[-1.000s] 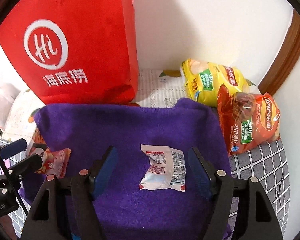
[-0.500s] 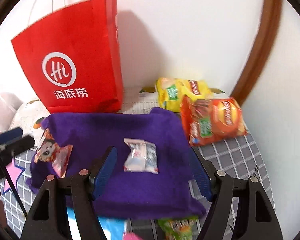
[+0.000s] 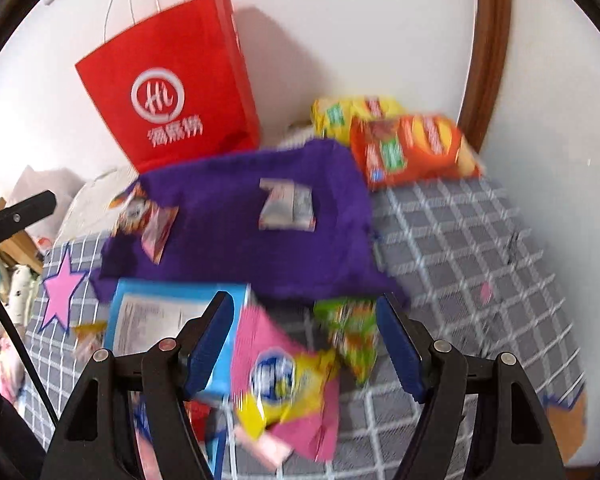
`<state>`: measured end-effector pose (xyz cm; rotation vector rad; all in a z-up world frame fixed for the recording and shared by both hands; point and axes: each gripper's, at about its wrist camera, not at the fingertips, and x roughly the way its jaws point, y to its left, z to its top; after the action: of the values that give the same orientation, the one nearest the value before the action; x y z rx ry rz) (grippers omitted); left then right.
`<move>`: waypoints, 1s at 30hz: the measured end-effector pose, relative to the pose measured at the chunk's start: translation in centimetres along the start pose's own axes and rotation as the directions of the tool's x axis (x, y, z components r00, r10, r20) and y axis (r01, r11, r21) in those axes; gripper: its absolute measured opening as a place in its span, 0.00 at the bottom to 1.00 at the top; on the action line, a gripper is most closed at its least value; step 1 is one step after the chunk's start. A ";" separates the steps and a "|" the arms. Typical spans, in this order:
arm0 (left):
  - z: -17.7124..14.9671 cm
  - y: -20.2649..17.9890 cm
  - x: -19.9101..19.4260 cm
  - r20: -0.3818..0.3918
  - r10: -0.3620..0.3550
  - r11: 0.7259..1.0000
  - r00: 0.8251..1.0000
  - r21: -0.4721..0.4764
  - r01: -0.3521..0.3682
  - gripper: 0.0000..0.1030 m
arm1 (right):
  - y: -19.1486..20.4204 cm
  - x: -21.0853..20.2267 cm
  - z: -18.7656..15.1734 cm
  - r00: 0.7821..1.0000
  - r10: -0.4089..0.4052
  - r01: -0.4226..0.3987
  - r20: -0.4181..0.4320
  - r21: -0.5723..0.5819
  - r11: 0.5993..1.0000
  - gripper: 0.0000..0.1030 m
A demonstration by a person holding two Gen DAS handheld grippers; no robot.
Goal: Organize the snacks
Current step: 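Move both open grippers back toward the snack pile beside the blue box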
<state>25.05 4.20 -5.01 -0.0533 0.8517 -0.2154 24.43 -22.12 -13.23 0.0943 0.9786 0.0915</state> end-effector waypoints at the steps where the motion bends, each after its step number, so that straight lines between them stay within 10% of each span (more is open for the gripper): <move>1: -0.5 0.1 -0.2 -0.003 0.002 1.000 1.000 -0.003 -0.002 0.68 | -0.1 0.2 -0.6 1.000 0.008 -0.008 -0.011 0.003 1.000 0.71; 20: -9.4 3.6 -0.9 -0.115 0.031 0.994 0.993 -0.098 -0.043 0.68 | -0.5 4.5 -5.9 0.982 0.169 -0.164 -0.079 0.074 0.984 0.80; 30: -11.5 3.7 1.2 -0.158 0.018 0.991 0.987 -0.128 -0.038 0.68 | -0.5 2.9 -6.6 0.983 0.179 -0.178 -0.040 0.032 0.983 0.55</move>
<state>17.80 8.01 -13.91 -0.1483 1.0216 -0.1385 20.60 -21.97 -19.34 0.2069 1.0128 0.2457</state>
